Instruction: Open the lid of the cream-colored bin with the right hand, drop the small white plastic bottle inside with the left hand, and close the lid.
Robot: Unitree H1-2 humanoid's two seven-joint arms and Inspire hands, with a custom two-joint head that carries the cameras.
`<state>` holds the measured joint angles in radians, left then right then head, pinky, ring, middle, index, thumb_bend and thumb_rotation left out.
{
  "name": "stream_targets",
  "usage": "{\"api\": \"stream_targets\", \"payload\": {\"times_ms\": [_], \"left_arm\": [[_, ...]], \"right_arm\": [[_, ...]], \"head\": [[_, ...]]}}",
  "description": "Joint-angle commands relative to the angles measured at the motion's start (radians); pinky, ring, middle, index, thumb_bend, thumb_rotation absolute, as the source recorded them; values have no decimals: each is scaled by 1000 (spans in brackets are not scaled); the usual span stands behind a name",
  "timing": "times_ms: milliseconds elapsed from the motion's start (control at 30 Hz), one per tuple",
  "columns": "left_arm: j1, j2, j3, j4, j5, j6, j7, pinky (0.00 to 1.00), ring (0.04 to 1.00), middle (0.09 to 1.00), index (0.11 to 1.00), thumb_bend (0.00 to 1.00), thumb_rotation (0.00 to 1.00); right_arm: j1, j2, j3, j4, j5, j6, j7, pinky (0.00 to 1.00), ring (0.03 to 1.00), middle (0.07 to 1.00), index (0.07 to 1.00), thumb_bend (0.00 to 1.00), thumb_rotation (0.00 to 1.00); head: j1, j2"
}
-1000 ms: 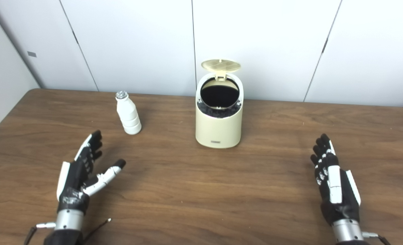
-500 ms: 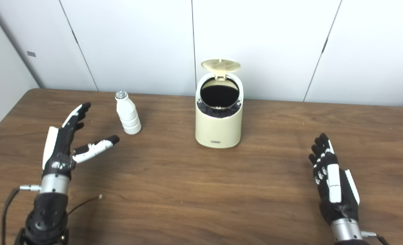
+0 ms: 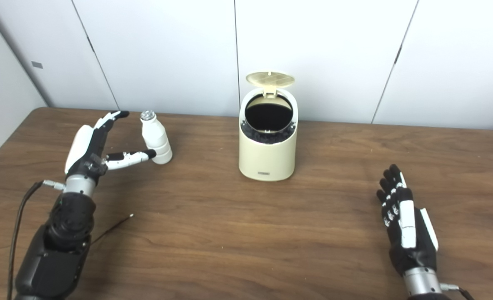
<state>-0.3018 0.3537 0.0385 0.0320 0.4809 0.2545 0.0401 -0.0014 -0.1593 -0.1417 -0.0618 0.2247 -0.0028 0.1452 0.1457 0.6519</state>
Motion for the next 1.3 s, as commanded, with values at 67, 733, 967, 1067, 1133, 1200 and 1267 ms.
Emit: {"api": "stream_targets", "payload": {"times_ms": [67,733,967,1067,1133,1200,1267], "left_arm": [[-66,47,-35,34,62,-38,32,1000,991,945,848,940,319],[-109,27,-16,99,-55,-16,2,739,840,864,853,938,260],[-116,25,-31,113,-65,-34,9,711,806,845,848,934,219],[-119,24,-40,120,-64,-41,8,695,787,834,840,937,192],[-119,24,-43,123,-66,-41,7,692,782,830,838,940,187],[-120,22,-46,122,-70,-39,3,692,783,830,839,941,186],[-121,20,-49,121,-70,-35,0,699,790,837,841,940,189]], "right_arm": [[-12,8,5,-42,5,-10,-6,1000,1000,999,987,645,952],[-1,4,22,-60,-20,-5,-14,1000,1000,993,998,608,981],[-2,13,23,-69,-4,13,-18,1000,1000,991,990,612,977],[-3,19,22,-71,1,21,-20,1000,1000,991,990,622,968],[-3,22,22,-69,0,23,-23,1000,1000,989,988,625,968],[-3,23,23,-68,-2,24,-24,1000,1000,986,990,623,971],[-1,23,24,-72,-3,27,-24,1000,1000,987,994,623,980]], "head": [[-1,-1],[-6,12],[-9,21],[-10,24],[-12,25],[-13,25],[-16,26]]}}
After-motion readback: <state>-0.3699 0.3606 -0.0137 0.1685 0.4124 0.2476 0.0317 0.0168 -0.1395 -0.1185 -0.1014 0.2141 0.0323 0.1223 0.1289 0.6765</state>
